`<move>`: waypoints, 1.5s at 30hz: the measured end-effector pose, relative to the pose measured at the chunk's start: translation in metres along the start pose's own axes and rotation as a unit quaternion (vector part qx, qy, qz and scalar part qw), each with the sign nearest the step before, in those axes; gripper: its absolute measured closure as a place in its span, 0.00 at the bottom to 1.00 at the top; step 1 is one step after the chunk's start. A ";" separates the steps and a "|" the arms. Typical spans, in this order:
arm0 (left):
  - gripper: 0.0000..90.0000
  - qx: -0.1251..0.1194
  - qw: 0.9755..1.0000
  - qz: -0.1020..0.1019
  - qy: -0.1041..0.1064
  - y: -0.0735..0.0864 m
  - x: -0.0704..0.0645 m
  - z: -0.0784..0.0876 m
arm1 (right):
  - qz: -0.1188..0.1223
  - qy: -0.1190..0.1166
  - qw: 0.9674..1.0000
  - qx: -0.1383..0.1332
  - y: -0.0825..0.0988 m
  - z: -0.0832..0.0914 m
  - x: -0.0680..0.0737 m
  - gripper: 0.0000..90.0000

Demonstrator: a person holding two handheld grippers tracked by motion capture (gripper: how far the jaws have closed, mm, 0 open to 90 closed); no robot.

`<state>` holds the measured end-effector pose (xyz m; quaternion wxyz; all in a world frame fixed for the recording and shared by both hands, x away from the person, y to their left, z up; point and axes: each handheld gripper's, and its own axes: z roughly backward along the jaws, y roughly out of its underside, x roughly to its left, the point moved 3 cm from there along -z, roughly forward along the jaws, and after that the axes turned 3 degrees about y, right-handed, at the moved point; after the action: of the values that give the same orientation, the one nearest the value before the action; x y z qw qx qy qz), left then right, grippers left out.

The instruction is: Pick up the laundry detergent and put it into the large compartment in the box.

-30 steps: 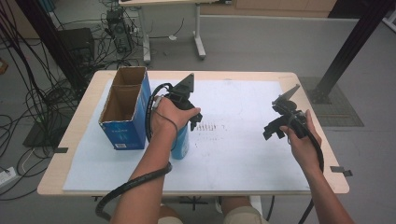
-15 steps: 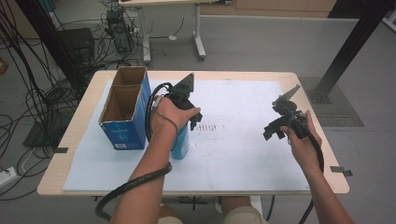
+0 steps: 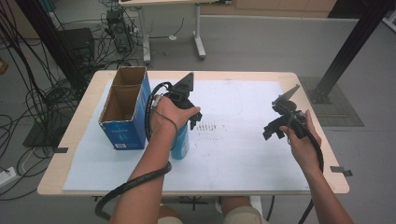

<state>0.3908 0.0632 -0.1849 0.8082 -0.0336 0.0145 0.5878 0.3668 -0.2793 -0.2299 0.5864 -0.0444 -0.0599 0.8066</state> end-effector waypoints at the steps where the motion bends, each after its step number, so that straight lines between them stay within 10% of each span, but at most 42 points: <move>1: 0.07 -0.001 1.000 0.001 0.001 0.001 0.001 0.000 | 0.000 0.000 1.000 0.000 0.000 0.000 0.000 0.07; 45: 0.17 -0.001 1.000 -0.005 -0.006 0.001 -0.004 -0.005 | -0.001 0.000 1.000 0.000 0.000 -0.001 0.000 0.07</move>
<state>0.3888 0.0590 -0.1894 0.8109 -0.0308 0.0085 0.5843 0.3666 -0.2794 -0.2311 0.5876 -0.0444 -0.0601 0.8057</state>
